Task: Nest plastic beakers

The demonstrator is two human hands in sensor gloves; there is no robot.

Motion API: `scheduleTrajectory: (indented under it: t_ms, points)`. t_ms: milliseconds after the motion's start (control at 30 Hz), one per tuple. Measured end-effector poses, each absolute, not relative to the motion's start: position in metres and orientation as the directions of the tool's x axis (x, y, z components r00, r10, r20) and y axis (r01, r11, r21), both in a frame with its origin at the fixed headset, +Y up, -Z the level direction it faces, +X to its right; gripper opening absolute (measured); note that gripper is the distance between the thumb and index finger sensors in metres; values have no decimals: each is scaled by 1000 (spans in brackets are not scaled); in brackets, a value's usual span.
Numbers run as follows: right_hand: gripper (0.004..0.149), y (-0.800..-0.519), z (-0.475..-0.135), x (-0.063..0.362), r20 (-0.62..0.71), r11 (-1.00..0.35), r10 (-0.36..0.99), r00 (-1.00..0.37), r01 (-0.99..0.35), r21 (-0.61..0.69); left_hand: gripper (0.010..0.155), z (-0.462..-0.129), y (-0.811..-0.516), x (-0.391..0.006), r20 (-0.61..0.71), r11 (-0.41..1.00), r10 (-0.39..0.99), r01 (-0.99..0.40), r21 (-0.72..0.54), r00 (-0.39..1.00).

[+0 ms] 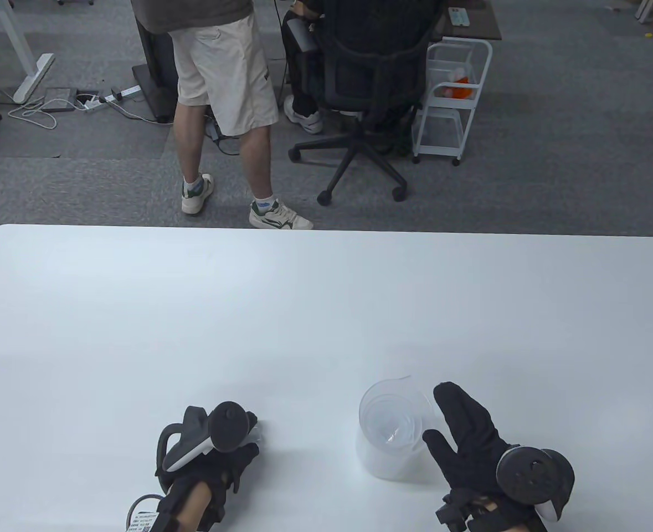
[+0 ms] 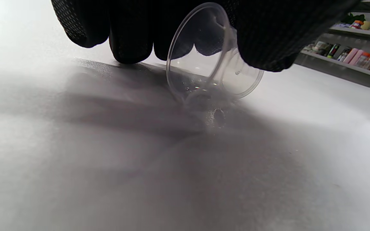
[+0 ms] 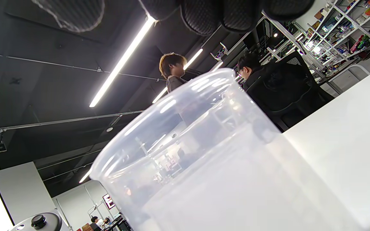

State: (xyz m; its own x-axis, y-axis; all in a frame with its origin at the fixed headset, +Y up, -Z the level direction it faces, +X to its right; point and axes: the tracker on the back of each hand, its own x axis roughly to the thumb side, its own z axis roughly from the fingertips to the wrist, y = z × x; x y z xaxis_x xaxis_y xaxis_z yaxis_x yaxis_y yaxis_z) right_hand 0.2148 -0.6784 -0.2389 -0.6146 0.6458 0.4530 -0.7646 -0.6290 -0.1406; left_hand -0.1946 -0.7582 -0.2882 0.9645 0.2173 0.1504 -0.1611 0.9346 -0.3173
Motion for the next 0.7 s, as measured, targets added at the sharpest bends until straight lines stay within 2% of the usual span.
scheduleTrajectory:
  t_ms: [400,700]
  points:
    - [70,-679,-237,216,453,-621,652,-608,-771,-142,59,-289,-759,-187,194,947,208,-147,-285,959]
    - [70,-679,-237,218,453,-619,651,-608,-772,-146,59,-292,-748,-174,227,939,265,-198,-281,937]
